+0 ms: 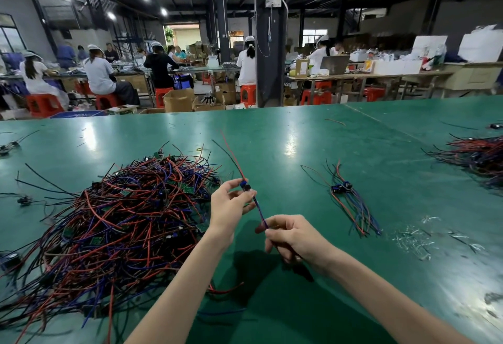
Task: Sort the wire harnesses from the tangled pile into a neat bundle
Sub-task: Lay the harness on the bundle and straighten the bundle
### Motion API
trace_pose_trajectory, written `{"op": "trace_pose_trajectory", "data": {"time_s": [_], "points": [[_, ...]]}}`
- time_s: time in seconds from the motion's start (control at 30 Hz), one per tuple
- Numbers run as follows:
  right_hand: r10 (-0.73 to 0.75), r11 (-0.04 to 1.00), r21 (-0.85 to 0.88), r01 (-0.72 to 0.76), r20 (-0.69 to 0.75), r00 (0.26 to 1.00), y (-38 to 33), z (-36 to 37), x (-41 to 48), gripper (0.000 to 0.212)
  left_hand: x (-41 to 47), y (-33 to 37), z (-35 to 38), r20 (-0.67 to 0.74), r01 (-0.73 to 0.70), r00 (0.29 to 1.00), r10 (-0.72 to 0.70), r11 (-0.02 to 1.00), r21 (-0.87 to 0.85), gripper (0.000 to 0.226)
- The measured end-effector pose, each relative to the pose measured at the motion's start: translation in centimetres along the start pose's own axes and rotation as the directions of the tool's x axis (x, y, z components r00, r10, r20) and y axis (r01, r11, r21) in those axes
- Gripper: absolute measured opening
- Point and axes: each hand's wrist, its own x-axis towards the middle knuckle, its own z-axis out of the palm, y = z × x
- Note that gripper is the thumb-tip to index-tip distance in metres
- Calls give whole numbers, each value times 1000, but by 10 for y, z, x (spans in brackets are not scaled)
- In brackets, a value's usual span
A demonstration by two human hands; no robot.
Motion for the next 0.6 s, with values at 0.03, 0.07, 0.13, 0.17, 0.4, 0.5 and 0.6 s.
{"op": "trace_pose_trajectory", "data": {"time_s": [0.03,0.07,0.13,0.17,0.4,0.5,0.6], "points": [[22,1000,8,-22,14,1000,1,-1,-1,14,1,-2,0,5,-2,1000,2,1000,4,28],[43,999,8,-43,24,999,1,-1,-1,13,1,-5,0,10,-3,1000,3,1000,13,27],[84,996,-17,-83,30,996,2,-3,-2,11,2,-9,-3,12,3,1000,-3,1000,25,27],[102,994,-34,-101,24,994,2,-3,-1,10,2,-11,-4,7,15,1000,-15,1000,19,27],[183,980,-79,-184,-27,983,3,-8,1,15,3,-21,-10,-49,97,994,-99,994,-55,21],[199,977,-84,-198,2,980,0,-11,-1,14,3,-21,-10,-59,81,995,-85,994,-71,20],[205,972,-113,-205,-7,979,-2,-14,-2,13,3,-21,-11,-78,69,994,-76,994,-87,20]]}}
